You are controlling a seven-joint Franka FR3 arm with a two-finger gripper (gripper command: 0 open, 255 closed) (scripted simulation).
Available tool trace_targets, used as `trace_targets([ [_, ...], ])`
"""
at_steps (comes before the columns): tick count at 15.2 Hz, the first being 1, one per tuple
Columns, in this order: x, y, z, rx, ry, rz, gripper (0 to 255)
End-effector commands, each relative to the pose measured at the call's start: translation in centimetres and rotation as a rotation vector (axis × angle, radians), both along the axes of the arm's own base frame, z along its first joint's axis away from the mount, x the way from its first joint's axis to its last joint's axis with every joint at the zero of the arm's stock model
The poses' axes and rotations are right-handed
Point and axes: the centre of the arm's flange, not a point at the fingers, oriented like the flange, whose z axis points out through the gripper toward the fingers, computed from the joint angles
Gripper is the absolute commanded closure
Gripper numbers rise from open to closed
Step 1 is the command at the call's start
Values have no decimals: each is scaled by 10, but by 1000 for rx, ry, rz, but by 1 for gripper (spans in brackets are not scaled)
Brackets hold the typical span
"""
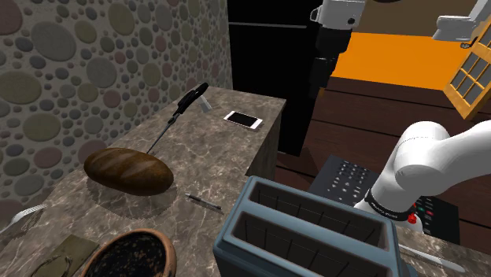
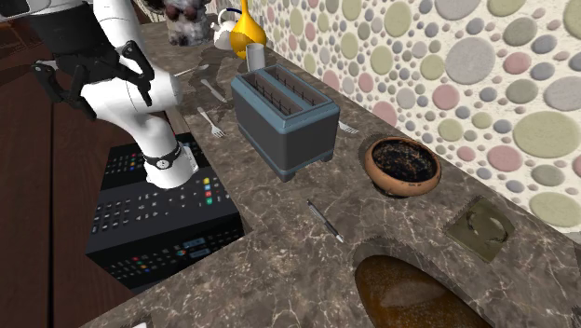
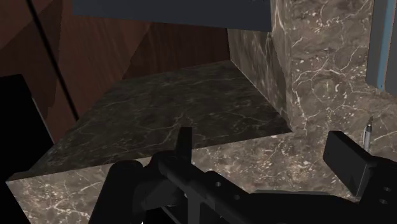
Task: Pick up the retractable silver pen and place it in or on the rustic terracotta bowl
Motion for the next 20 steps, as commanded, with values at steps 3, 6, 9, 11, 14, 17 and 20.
trace_targets([
  [3,12,19,-14,0,2,11,0],
  [6,31,48,-34,0,5,28,0],
  [9,48,77,-55,0,9,44,0],
  [11,60,97,-69,0,11,55,0],
  [14,76,126,-89,0,14,72,0],
  [17,93,156,-110,0,17,88,0],
  [20,108,187,-131,0,20,105,0],
])
